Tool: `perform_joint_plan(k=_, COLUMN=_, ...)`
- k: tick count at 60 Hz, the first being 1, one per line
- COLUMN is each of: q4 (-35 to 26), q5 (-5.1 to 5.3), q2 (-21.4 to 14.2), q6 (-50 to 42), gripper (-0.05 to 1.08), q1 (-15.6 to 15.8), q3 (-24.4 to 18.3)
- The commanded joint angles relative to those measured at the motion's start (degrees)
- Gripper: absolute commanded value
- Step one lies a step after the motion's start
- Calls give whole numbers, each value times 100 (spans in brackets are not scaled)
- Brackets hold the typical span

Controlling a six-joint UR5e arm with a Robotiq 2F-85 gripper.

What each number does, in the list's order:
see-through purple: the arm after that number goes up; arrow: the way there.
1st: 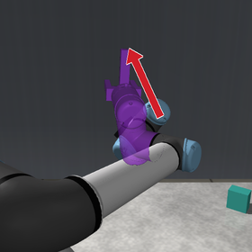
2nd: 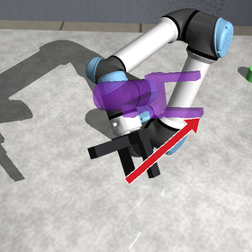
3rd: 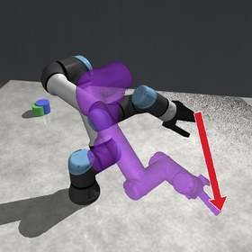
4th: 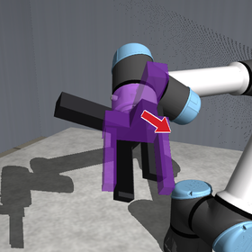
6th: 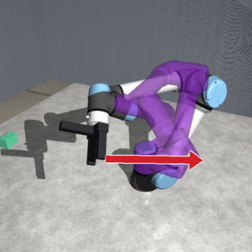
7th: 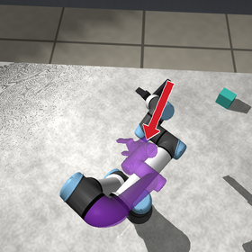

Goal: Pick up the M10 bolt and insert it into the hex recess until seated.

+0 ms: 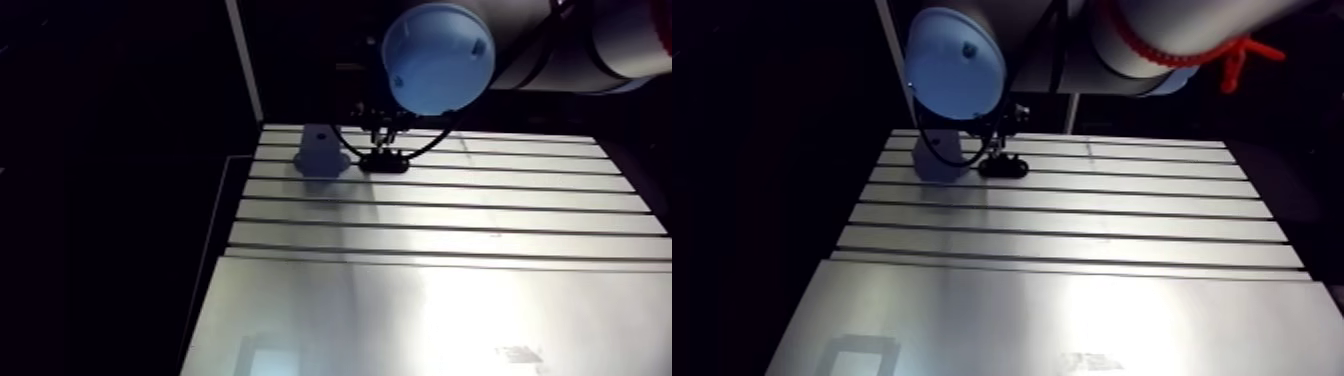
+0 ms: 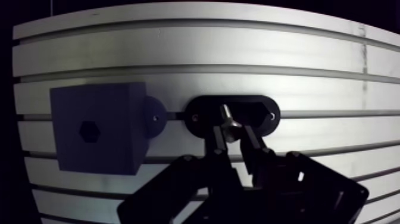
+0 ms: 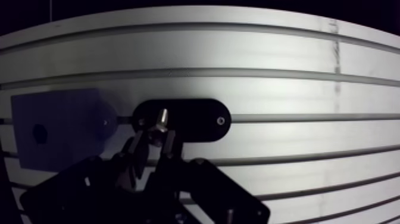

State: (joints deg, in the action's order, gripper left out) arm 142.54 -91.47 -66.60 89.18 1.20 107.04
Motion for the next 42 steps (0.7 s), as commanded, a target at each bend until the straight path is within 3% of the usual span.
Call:
perform_joint_plan(k=1, q4=-18, q5=2, q2=-126, q6=7, gripper=73, q1=-6, q3=6)
perform_joint_plan(k=27, q4=-354, q5=10, q2=-614, q6=16, gripper=80, q1=-24, q3=-165)
perform_joint_plan(k=42, q4=-1098, q5=37, q2=-927, q6=156, gripper=84, q1=12, q3=-559)
